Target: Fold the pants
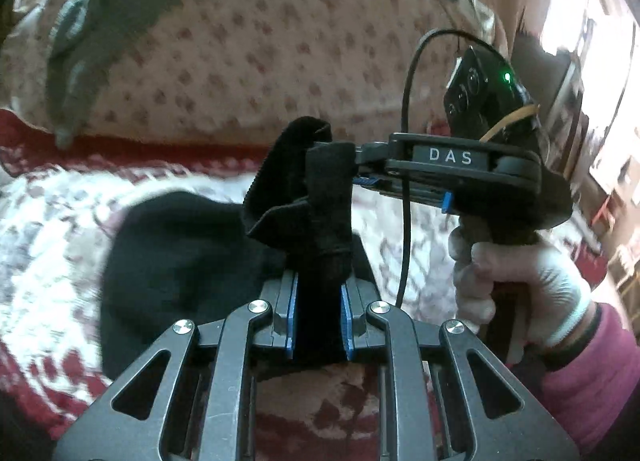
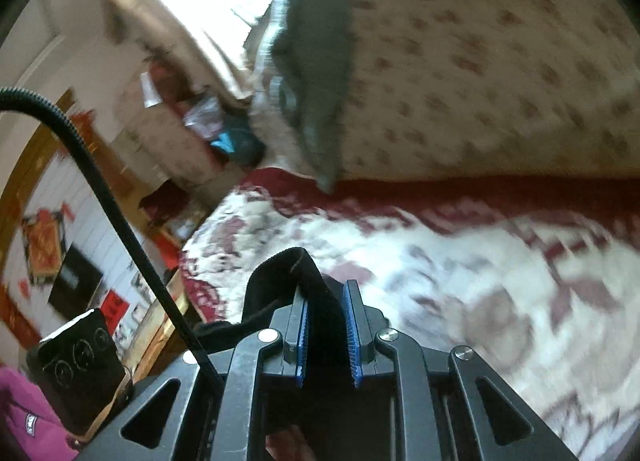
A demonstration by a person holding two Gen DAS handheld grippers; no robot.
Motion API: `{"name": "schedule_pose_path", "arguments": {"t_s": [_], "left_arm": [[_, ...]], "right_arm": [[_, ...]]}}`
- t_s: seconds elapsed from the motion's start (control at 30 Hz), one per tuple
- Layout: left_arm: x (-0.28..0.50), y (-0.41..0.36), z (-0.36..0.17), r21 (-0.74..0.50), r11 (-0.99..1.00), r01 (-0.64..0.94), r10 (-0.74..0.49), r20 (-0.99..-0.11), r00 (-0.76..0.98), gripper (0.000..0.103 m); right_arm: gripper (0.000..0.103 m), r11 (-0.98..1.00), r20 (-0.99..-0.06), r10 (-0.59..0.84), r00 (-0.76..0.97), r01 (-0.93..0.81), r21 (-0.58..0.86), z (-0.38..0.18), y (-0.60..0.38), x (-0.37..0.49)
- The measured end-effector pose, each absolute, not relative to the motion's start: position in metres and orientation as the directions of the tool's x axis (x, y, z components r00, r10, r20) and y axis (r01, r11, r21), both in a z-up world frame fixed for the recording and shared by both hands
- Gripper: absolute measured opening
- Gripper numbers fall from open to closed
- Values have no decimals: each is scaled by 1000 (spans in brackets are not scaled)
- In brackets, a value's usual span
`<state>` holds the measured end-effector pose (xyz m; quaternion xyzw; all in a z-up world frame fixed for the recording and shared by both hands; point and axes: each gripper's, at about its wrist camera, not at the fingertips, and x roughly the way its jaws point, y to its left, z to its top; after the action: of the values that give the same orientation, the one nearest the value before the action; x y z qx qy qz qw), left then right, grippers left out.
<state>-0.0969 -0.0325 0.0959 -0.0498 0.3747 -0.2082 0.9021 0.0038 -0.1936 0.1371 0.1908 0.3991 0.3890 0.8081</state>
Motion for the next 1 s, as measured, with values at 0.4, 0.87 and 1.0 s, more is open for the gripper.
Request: {"name": "schedule_pose_path", "arguments": {"t_s": [0.4,0.87,1.0], "left_arm": [[-114,-17,102,-328,824,462,-551,-656,516,48],[-94,67,102,-227,936,268,-349,-680,645,48],[-80,74,95,-218,949,226,-314,-691,651,48]], "right_arm": [[47,717,-540,663,518,-233,657,119,-281,-25],[61,731,-571,667,478,-272,626,132,-255,-71],[61,756,-617,649,445,-290,586,125,-235,-64]]}}
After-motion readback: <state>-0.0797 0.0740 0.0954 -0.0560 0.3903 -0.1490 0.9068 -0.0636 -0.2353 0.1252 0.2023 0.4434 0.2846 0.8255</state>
